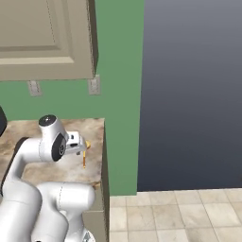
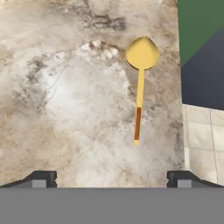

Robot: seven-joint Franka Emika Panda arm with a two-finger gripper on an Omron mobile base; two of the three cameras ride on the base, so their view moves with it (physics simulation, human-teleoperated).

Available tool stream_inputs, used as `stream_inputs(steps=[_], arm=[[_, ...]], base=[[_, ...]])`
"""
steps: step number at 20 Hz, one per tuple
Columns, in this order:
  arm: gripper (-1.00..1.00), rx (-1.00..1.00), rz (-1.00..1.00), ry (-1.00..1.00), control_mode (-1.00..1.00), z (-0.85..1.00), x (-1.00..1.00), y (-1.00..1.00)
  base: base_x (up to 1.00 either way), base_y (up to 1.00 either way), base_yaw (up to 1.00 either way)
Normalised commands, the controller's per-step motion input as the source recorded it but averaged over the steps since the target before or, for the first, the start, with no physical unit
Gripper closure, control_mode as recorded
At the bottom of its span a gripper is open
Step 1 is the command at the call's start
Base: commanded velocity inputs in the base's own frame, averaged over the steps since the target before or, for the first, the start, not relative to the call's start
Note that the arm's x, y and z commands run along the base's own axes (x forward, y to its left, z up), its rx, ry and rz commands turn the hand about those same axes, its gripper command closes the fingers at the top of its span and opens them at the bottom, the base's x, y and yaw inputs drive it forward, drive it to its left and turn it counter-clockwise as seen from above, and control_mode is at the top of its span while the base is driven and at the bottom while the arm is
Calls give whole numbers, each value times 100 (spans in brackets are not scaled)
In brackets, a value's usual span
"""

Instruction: Take the fork and place it on the left side of the plate. Then take the spoon and place it on the right side of the plate. Make sure they're directly next to the plate.

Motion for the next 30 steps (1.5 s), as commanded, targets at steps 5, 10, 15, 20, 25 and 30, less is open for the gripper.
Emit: stream_inputs(steps=[5,10,15,20,25,30], arm=[[-100,0,-1,0,-100,-10,57,-7],[-100,1,-3,1,-100,-2,40,0],[-100,2,-5,9,-100,-23,27,0],[-100,3,-7,12,-100,-33,8,0],[-100,1,-5,6,-100,-34,6,0],[-100,0,-2,4,-100,-31,9,0]], base=[[0,0,0],[0,0,0],[0,0,0],[0,0,0],[0,0,0],[0,0,0]])
